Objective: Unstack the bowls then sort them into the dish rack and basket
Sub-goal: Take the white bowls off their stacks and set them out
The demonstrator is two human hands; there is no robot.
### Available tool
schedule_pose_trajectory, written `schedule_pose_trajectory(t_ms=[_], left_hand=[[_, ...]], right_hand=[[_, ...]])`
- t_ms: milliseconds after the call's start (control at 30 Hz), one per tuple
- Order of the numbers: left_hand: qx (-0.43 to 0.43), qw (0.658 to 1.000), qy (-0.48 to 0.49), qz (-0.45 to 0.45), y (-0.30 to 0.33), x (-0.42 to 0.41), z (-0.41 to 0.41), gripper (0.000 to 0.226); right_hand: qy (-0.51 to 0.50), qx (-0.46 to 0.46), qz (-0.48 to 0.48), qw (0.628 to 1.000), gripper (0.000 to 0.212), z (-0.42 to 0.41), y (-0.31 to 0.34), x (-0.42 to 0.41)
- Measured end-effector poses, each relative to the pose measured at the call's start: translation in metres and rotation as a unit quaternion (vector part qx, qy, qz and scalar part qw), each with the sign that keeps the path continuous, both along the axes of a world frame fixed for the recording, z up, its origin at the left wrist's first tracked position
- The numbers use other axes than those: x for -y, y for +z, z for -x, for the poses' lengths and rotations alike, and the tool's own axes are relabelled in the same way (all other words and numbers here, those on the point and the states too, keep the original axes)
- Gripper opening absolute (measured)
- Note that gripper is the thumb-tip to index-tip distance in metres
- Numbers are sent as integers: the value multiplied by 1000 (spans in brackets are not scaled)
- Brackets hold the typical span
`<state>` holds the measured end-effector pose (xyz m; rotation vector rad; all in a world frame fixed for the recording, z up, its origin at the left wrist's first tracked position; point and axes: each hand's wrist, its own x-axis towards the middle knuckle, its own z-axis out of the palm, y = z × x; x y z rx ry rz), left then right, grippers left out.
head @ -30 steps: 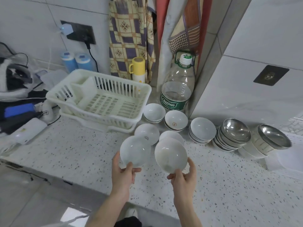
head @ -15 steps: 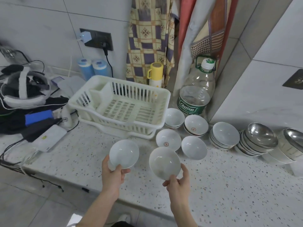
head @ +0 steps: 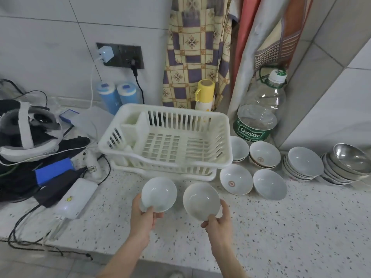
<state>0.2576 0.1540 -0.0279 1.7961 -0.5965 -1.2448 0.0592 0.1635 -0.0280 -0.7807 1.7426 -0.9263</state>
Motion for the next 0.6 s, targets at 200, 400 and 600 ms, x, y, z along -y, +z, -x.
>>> schedule_pose_trajectory(t_ms=[200,400,600], left_hand=[[-27,999,-18,-2,-2,12,-9,53],[-33,999,-33,0,-4,18,-11,54],[-49,998,-34,-4,-6,20,-11,58]], right_hand=[[-24,-18,4,1000,60,-10,-5,11],[-30,-29,5,999,61,-15,-6,13],[-32,-18,-5,999,60,-18,-8,18]])
